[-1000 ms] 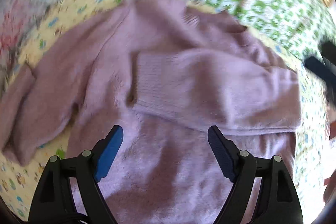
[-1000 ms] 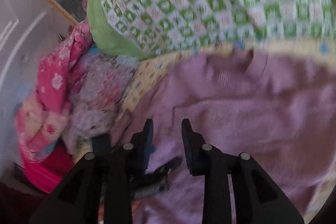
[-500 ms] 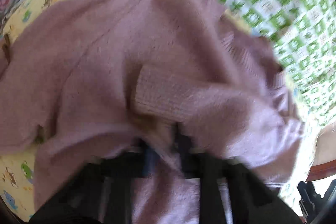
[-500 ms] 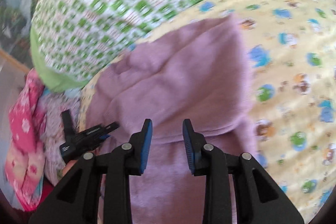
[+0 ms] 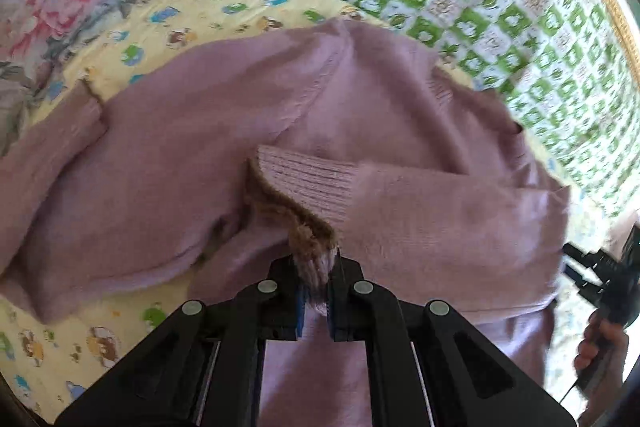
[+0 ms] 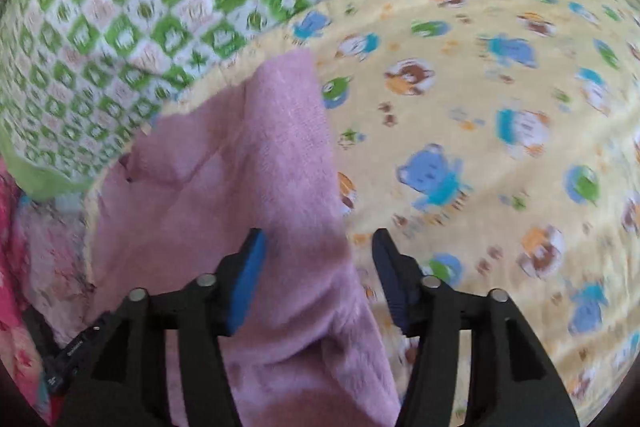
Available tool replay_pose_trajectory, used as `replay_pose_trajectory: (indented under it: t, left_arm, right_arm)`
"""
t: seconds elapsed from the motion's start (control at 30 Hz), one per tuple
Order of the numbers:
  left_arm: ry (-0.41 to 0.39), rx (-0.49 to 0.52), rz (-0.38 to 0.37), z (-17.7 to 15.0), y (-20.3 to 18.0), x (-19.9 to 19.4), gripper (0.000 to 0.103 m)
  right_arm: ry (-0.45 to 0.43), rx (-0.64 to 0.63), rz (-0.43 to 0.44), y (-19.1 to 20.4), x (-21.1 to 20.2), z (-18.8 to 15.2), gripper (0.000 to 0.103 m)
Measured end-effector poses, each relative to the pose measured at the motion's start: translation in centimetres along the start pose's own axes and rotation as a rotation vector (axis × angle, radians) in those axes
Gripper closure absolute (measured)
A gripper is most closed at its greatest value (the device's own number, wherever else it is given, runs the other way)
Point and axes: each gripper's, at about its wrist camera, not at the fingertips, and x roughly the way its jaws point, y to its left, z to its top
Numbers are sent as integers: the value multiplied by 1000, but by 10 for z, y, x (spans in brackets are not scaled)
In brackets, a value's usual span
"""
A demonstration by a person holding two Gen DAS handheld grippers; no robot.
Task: Fold small clothes
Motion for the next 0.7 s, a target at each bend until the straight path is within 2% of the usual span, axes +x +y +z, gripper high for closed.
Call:
replay_pose_trajectory:
  t: [0.1, 0.13, 0.17, 0.2, 0.33, 0.43, 0.5, 0.57, 0.6, 0.7]
  left_arm:
    - [-13, 14, 18, 3, 3, 1, 97]
    - [-8, 35, 26, 4, -1, 4, 97]
    - [-6, 46, 24, 5, -4, 6, 97]
    - [-7, 56, 19, 7, -6, 6, 97]
    - [-23, 92, -27, 11, -29, 11, 97]
    - [-39, 145, -33, 9, -46, 20, 97]
    - [-34, 184, 1, 6, -54, 29, 96]
    - [-1, 187, 50, 5, -48, 41, 93]
    - [19, 170, 44, 5, -41, 41, 86]
    - [-3, 144, 41, 4, -23, 23, 72]
  right_arm:
    - [16, -21, -6, 2, 14, 3, 45]
    - [7, -42, -5, 2, 15, 3, 50]
    - [4, -57, 0, 3, 15, 5, 95]
    - [8, -50, 4, 1, 12, 8, 95]
    - [-78, -38, -32, -14, -21, 23, 96]
    - [-72, -32, -79, -26, -16, 28, 96]
    - [-35, -54, -111, -23, -4, 26, 96]
    - [-35, -81, -136, -13, -3, 24, 93]
    - [-46, -88, -157, -7, -9, 22, 92]
    - [-95, -106, -179, 10, -33, 16, 79]
